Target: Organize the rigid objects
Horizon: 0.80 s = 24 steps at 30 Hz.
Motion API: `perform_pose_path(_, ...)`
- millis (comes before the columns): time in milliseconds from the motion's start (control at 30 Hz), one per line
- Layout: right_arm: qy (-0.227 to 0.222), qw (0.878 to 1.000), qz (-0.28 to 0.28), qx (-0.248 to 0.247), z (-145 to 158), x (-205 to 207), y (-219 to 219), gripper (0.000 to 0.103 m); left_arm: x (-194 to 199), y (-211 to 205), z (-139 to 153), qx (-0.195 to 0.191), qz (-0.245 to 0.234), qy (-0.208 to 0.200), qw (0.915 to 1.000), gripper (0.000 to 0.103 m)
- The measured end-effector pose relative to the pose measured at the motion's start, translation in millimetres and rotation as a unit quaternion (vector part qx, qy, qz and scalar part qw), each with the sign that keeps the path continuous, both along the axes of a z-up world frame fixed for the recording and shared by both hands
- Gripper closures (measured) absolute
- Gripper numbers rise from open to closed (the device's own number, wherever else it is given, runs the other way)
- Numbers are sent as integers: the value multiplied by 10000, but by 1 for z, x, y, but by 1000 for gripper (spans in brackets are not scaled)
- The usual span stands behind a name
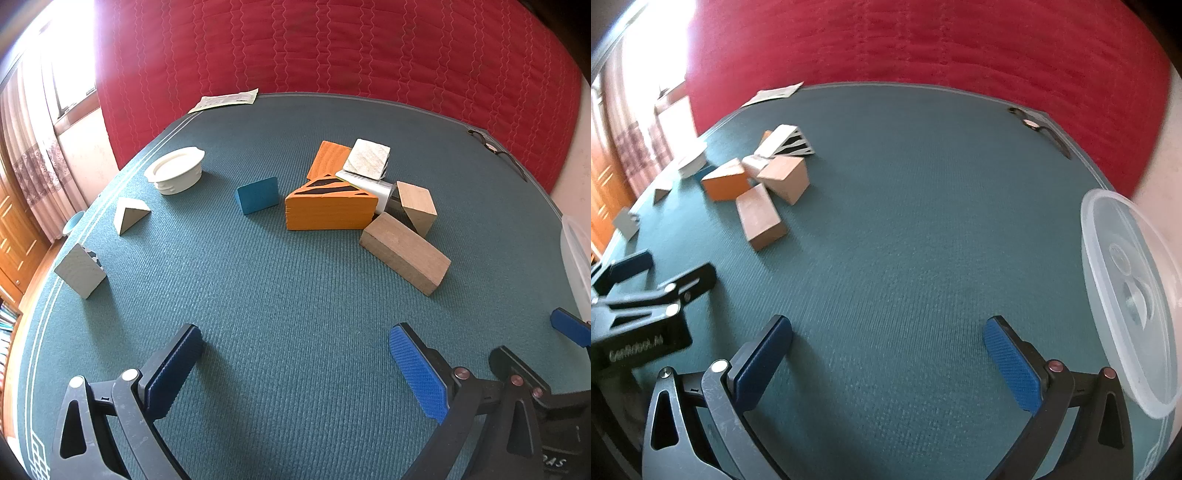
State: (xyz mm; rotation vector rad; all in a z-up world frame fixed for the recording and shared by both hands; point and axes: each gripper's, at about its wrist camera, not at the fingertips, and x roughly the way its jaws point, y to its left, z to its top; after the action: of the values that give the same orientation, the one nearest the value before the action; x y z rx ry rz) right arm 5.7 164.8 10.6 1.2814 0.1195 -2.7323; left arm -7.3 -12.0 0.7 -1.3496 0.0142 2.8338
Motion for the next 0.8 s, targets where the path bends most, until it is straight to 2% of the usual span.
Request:
perform_pose_path(133,0,9998,214,16,0,3,5,0,0,3,1,3,17,-2,10000,0)
perform_pose_path(400,-43,9997,235,82,-1,1,1,0,3,8,3,110,6,66,9999,0)
perform_pose_path(500,-77,9995,280,94,-1,0,0,0,6,6,5,141,141,112,9997,0)
perform_pose_path(667,-105,9993,347,88,-1,0,0,0,9,-5,8,358,140,131,9992,0)
perform_pose_path(800,-105,9993,349,92,-1,0,0,0,13,-12,9,279,167,159,9993,0)
